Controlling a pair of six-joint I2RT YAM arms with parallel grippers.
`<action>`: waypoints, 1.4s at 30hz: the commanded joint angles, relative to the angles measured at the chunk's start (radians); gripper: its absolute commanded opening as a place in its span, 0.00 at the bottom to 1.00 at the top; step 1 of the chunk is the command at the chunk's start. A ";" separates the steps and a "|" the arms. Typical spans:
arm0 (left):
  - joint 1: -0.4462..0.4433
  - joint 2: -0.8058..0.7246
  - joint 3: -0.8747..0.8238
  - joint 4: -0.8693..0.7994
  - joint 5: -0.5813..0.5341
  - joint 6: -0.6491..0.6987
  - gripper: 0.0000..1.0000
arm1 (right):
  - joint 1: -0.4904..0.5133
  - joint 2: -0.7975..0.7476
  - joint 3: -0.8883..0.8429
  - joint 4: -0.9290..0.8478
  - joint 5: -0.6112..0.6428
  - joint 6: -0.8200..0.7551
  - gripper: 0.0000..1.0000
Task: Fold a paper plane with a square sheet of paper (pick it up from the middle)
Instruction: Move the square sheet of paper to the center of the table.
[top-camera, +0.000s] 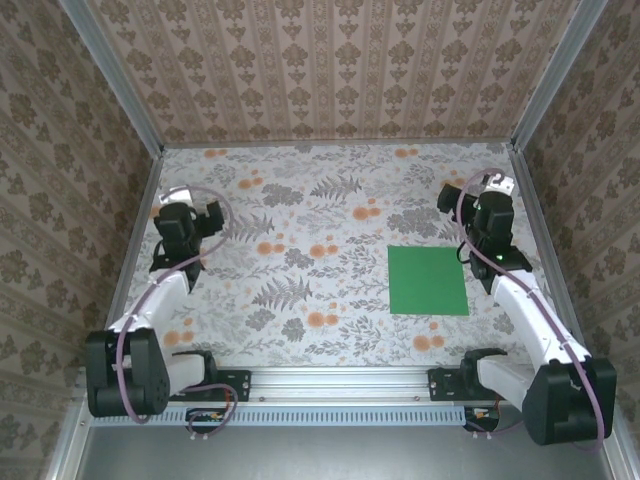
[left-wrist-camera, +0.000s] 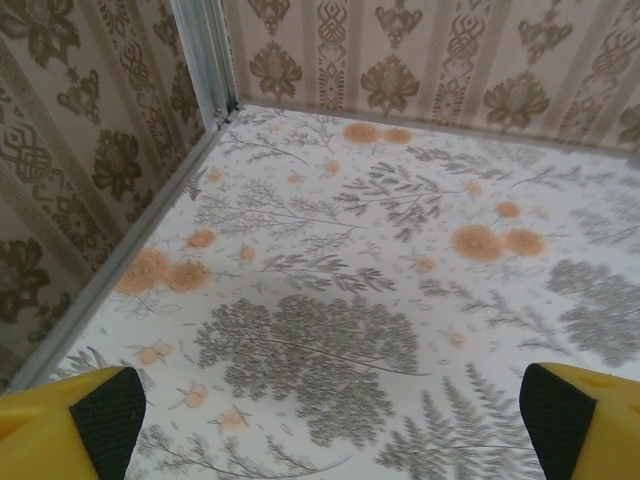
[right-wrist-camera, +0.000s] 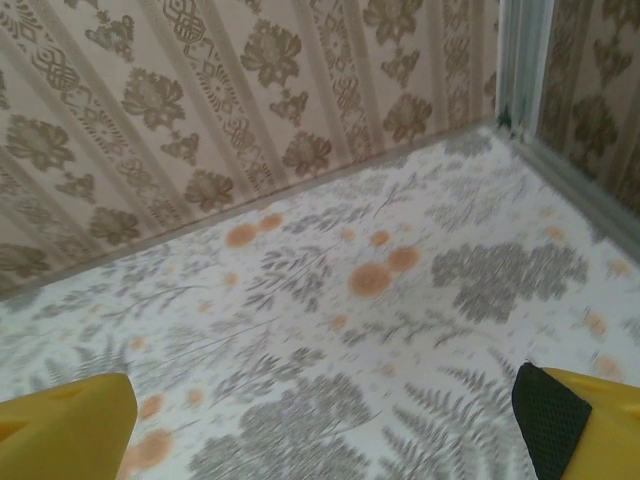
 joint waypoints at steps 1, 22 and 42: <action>-0.020 -0.034 0.101 -0.316 0.078 -0.184 1.00 | 0.004 -0.009 -0.010 -0.295 -0.170 0.195 1.00; -0.025 -0.035 0.106 -0.363 0.285 -0.260 1.00 | 0.253 0.310 -0.044 -0.412 -0.225 0.431 1.00; -0.001 0.038 0.119 -0.359 0.319 -0.247 1.00 | 0.428 0.856 0.364 -0.313 -0.327 0.454 0.98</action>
